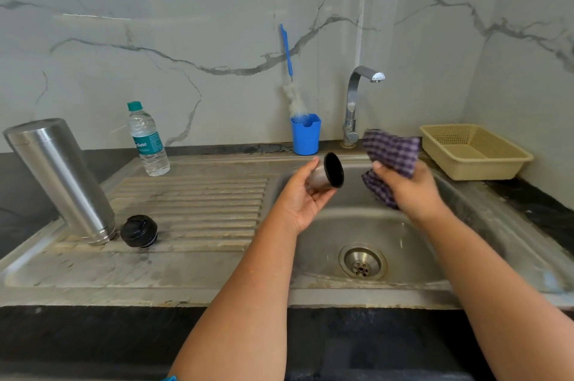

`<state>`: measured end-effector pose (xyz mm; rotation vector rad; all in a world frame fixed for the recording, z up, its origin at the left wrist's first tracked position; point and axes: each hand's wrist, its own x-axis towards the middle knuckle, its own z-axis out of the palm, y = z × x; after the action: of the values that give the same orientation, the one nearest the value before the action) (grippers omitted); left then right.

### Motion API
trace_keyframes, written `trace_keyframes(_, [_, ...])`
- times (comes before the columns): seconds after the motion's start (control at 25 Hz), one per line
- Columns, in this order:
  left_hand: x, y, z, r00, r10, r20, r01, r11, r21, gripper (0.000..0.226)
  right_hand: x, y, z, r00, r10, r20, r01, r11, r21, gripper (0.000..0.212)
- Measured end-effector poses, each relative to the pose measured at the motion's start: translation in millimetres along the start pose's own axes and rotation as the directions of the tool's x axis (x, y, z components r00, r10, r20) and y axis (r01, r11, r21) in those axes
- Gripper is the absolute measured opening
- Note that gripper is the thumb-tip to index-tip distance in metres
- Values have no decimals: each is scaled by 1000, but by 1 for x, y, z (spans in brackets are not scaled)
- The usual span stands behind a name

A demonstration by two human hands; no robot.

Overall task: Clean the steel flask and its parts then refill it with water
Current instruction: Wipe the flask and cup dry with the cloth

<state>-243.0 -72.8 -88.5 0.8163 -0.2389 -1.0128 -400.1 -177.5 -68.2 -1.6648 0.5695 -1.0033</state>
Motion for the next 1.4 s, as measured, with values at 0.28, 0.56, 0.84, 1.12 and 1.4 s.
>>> trace_keyframes(0.28, [-1, -2, 0, 995, 15, -100, 7, 976, 218, 35, -12, 26, 49, 876, -208, 436, 476, 523, -707, 53])
trace_keyframes(0.56, [1, -7, -4, 992, 23, -126, 54, 820, 570, 39, -15, 26, 46, 853, 30, 521, 521, 5, -854, 61])
trace_keyframes(0.84, [4, 1, 4, 995, 95, -24, -79, 926, 369, 23, -14, 9, 63, 930, -101, 353, 367, 265, -892, 43])
trace_keyframes(1.12, [2, -1, -8, 975, 80, 209, -168, 879, 447, 24, -9, 9, 30, 787, 422, 450, -478, 878, 12, 45])
trace_keyframes(1.4, [5, -14, 10, 971, 178, 161, -227, 898, 376, 41, -6, 16, 18, 829, 301, 471, -472, 828, 303, 35])
